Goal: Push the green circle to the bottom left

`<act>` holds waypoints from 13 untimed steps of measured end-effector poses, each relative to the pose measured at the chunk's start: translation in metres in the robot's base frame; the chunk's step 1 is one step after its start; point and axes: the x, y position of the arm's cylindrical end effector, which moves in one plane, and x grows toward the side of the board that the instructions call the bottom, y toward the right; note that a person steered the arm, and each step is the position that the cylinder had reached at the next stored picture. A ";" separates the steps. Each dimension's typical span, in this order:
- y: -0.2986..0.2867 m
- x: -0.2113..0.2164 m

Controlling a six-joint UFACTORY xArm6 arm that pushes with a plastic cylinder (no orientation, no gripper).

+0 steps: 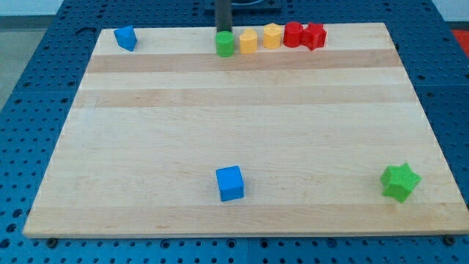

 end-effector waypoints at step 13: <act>-0.023 0.178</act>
